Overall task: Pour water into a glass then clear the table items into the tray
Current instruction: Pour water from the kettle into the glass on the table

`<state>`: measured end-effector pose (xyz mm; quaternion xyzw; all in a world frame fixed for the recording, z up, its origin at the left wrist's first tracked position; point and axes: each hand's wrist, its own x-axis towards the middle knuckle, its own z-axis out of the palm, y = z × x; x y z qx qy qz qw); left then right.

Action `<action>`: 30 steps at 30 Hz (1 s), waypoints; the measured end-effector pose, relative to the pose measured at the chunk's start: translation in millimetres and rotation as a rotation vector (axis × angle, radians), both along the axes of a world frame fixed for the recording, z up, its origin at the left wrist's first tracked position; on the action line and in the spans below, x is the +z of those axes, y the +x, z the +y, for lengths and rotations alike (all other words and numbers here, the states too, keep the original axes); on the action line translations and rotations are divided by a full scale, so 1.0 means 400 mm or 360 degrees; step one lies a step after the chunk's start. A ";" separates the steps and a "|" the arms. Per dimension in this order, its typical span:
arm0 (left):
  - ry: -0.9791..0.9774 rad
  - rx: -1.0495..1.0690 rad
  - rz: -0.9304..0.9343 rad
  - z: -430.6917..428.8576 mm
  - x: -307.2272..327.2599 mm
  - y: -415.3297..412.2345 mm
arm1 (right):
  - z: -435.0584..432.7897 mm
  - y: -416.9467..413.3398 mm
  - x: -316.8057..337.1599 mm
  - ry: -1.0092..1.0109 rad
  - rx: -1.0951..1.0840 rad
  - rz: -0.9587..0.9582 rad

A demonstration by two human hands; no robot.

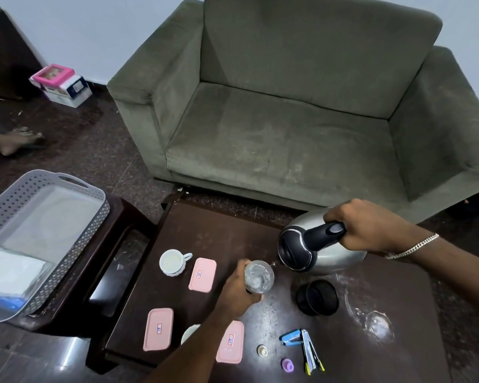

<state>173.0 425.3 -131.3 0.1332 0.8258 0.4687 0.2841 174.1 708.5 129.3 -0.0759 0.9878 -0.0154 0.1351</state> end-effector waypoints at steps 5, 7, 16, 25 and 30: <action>0.0011 0.0006 -0.0003 0.000 -0.010 0.002 | 0.031 0.002 -0.056 -0.0254 -0.0133 -0.0005; 0.0024 0.0018 -0.0005 0.001 -0.014 0.003 | 0.040 0.005 -0.071 -0.0374 -0.0188 0.0025; 0.0106 -0.0062 -0.0075 -0.017 -0.005 -0.001 | 0.051 0.027 -0.121 -0.0730 -0.0464 0.0035; 0.0214 -0.0056 0.0207 -0.001 0.131 -0.055 | 0.035 0.012 -0.069 -0.0987 -0.0674 0.0164; 0.0399 -0.0005 0.0277 0.044 0.248 -0.124 | 0.002 -0.023 -0.020 -0.1130 -0.0673 0.0247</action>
